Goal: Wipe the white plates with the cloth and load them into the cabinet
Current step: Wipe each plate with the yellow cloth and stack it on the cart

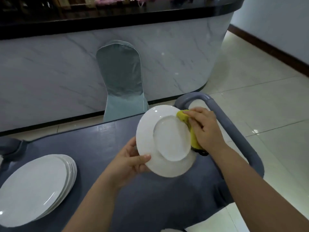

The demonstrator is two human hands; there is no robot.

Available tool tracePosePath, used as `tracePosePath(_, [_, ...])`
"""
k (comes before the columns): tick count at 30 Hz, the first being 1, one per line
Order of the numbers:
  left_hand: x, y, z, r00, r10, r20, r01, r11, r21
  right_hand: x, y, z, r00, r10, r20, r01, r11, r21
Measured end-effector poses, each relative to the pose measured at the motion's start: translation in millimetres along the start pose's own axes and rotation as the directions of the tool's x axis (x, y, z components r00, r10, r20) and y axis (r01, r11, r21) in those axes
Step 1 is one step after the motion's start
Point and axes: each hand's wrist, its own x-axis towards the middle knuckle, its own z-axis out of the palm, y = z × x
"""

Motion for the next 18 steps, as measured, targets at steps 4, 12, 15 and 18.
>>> tracePosePath(4, [15, 7, 17, 0.998, 0.068, -0.009, -0.068, 0.998, 0.004, -1, -48, 14, 0.981, -0.196, -0.004, 0.196, 0.98, -0.033])
tracePosePath(12, [8, 7, -8, 0.999, -0.025, -0.039, 0.024, 1.0, -0.018, -52, -1, -2, 0.989, -0.136, 0.064, 0.142, 0.986, -0.089])
tracePosePath(15, [12, 0, 0, 0.998, -0.057, 0.019, 0.057, 0.998, -0.002, -23, -20, 9, 0.996, -0.033, -0.08, 0.027, 0.996, -0.082])
tracePosePath(18, [18, 4, 5, 0.999, -0.041, 0.007, 0.042, 0.999, -0.013, -22, -49, 26, 0.992, -0.118, -0.054, 0.117, 0.993, -0.021])
